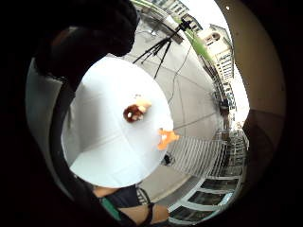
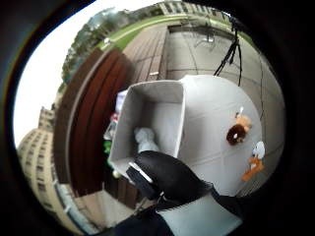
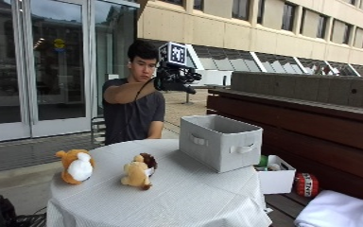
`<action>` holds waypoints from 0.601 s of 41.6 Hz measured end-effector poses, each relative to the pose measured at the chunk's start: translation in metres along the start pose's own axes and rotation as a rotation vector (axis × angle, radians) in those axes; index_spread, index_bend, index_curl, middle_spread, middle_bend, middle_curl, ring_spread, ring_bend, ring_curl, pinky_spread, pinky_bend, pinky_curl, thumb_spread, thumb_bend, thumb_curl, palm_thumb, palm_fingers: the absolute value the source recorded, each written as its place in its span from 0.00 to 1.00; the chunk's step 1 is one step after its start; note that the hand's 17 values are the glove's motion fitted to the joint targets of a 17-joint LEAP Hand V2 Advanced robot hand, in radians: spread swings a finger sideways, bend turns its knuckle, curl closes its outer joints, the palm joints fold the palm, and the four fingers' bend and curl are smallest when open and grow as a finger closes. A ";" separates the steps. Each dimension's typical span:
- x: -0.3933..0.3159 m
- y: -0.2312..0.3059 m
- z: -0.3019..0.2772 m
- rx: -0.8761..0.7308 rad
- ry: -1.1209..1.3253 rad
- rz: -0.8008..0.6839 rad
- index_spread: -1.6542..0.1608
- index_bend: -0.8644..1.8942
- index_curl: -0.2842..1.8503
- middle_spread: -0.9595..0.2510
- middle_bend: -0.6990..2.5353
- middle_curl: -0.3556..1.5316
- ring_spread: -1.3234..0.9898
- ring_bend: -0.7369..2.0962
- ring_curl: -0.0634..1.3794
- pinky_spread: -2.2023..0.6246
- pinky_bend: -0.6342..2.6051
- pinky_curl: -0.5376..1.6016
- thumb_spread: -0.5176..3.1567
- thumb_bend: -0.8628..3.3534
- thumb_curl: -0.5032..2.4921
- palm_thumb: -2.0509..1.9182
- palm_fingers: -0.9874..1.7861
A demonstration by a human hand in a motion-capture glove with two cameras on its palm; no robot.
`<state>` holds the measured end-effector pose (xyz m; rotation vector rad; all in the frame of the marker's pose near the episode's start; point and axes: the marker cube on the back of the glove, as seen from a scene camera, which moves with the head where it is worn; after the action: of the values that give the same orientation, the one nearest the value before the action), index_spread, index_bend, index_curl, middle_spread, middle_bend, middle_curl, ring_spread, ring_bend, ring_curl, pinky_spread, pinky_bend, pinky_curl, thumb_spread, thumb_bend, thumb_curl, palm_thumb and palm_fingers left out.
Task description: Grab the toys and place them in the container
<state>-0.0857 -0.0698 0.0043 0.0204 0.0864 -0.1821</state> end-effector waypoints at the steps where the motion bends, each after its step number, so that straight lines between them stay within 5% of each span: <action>1: 0.008 -0.002 0.006 -0.001 0.004 0.007 0.73 0.36 0.19 0.75 0.32 0.45 0.51 0.52 0.23 0.78 0.54 0.44 0.39 0.18 0.28 0.49 0.31; 25: 0.145 0.006 0.218 -0.248 -0.037 0.145 0.75 0.33 0.20 0.76 0.28 0.42 0.53 0.38 0.18 0.79 0.44 0.39 0.38 0.18 0.25 0.49 0.27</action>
<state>0.0761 -0.0965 0.2090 -0.2229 0.0700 -0.0262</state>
